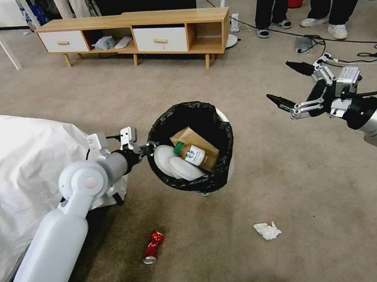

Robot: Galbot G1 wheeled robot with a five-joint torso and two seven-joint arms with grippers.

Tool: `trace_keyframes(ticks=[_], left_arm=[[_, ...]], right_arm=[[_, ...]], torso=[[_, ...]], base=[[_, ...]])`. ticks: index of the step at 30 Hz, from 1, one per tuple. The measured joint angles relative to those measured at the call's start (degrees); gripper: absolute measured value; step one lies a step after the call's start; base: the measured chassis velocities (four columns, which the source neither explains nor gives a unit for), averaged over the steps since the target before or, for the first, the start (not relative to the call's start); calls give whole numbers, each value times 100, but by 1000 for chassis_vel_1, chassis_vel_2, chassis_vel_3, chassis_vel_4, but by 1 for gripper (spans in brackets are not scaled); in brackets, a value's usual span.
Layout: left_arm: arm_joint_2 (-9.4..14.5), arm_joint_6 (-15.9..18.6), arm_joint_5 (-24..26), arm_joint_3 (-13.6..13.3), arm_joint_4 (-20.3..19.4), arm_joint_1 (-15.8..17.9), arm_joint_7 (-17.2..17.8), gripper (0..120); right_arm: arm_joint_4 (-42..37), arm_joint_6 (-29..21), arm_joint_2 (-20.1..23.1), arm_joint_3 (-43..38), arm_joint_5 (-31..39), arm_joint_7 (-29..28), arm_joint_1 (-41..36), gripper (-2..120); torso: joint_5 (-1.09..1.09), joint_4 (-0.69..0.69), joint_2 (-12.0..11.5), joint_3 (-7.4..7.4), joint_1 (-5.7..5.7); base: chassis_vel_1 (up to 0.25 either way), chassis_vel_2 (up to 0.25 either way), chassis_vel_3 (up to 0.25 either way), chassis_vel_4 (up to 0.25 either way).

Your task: Pick up the trash bin and place the garbage on the floor into it.

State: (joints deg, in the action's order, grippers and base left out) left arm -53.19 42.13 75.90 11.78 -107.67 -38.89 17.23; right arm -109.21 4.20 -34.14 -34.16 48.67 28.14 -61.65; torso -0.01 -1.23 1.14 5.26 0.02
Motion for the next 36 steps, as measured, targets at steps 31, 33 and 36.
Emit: trace_keyframes(ticks=[31,33,36], left_arm=[[499,0,169,1034,-349,-148,253,2],[494,0,171,1041,-349,-148,254,2],[462,0,171,1059,-352,-169,255,2]], right_arm=[[360,-3032,-223,3331,203,-3390,244,100],[386,-3031,-210,3416,198,-3386,245,100],[524,-2991,-189,3684,117,-3360,240,100]], torso=[[1,0,0,1,0],[1,0,0,0,0],[1,0,0,0,0]], base=[[0,0,0,0],[0,0,0,0],[0,0,0,0]])
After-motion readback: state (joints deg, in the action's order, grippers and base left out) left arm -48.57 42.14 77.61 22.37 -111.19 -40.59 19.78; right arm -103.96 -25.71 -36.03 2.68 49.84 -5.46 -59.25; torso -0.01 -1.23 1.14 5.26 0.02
